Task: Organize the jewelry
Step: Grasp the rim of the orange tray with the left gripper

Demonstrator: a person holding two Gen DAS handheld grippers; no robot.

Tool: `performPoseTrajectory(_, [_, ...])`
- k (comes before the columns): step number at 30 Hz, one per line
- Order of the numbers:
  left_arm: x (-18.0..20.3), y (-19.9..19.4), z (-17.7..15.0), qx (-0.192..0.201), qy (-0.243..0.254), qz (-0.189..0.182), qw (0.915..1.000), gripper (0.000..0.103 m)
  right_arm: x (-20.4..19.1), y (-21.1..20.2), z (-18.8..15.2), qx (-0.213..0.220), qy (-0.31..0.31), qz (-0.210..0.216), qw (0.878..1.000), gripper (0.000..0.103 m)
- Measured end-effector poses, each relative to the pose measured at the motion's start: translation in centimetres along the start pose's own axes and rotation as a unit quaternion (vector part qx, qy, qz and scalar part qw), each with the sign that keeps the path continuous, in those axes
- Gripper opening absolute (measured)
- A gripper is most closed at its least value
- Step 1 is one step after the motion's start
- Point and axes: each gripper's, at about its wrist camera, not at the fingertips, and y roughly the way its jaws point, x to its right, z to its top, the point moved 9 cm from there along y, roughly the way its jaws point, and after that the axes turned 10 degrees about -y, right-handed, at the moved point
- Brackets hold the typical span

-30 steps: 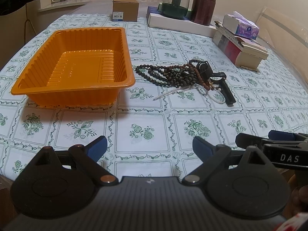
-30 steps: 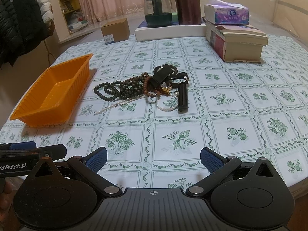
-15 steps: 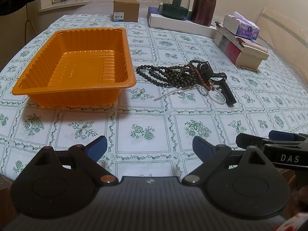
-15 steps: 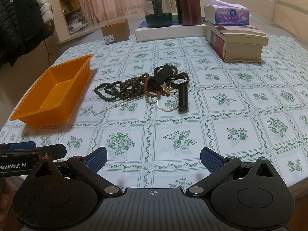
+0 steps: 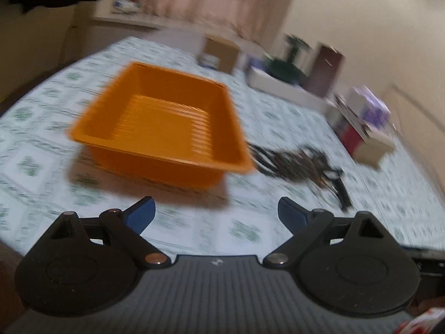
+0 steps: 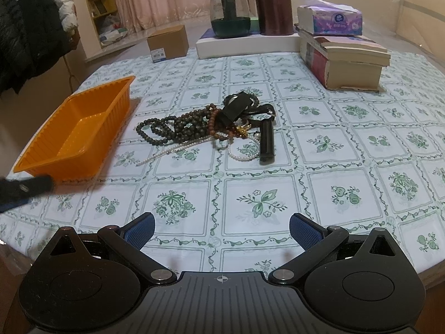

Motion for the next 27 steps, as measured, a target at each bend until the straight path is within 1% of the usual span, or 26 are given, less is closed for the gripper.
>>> performPoseTrajectory(3, [-4.0, -1.0, 2.5, 0.041, -0.034, 0.026, 0.9982, 0.091, -0.6, 0.4, 0.3, -0.002, -0.007, 0.001, 1.0, 0.103])
performPoseTrajectory(5, [-6.3, -1.3, 4.3, 0.063, -0.046, 0.041, 0.9961, 0.09, -1.1, 0.7, 0.5, -0.004, -0.013, 0.002, 1.0, 0.103])
performPoseTrajectory(8, [-9.2, -1.0, 6.7, 0.082, -0.057, 0.06, 0.9933, 0.085, -1.9, 1.1, 0.8, -0.005, -0.022, 0.002, 1.0, 0.103])
performPoseTrajectory(10, [-10.4, -0.3, 7.9, 0.082, -0.066, 0.057, 0.9928, 0.08, -2.3, 1.5, 0.9, -0.007, -0.025, 0.001, 1.0, 0.102])
performPoseTrajectory(12, [-11.1, 0.8, 8.8, 0.078, -0.073, 0.05, 0.993, 0.071, -2.6, 1.8, 1.0, -0.009, -0.028, -0.002, 1.0, 0.102])
performPoseTrajectory(13, [-11.2, 1.4, 9.1, 0.076, -0.076, 0.044, 0.9933, 0.069, -2.7, 1.9, 1.0, -0.011, -0.029, -0.004, 1.0, 0.102])
performPoseTrajectory(14, [-11.4, 2.0, 9.3, 0.073, -0.079, 0.037, 0.9935, 0.067, -2.7, 2.1, 1.0, -0.012, -0.029, -0.005, 0.999, 0.102])
performPoseTrajectory(16, [-11.8, 3.2, 9.3, 0.067, -0.081, 0.035, 0.9939, 0.062, -2.7, 2.5, 1.1, -0.013, -0.028, -0.009, 0.999, 0.102])
performPoseTrajectory(17, [-12.0, 3.9, 9.2, 0.063, -0.084, 0.031, 0.994, 0.057, -2.8, 2.7, 1.2, -0.014, -0.027, -0.011, 0.999, 0.102])
performPoseTrajectory(19, [-12.3, 5.0, 8.9, 0.055, -0.096, 0.021, 0.9937, 0.052, -2.8, 3.1, 1.3, -0.013, -0.026, -0.013, 0.999, 0.102])
performPoseTrajectory(21, [-12.4, 5.9, 8.6, 0.051, -0.109, 0.006, 0.9928, 0.036, -2.8, 3.6, 1.4, -0.014, -0.024, -0.015, 1.0, 0.102])
performPoseTrajectory(23, [-12.4, 6.6, 8.4, 0.05, -0.121, -0.006, 0.9913, 0.032, -2.9, 4.1, 1.5, -0.013, -0.023, -0.017, 1.0, 0.102])
performPoseTrajectory(25, [-12.5, 6.9, 8.3, 0.049, -0.129, -0.011, 0.9903, 0.031, -3.0, 4.6, 1.7, -0.015, -0.023, -0.018, 0.999, 0.102])
performPoseTrajectory(27, [-12.5, 7.2, 8.1, 0.047, -0.135, -0.014, 0.9896, 0.024, -3.1, 5.1, 1.7, -0.017, -0.022, -0.018, 0.999, 0.102])
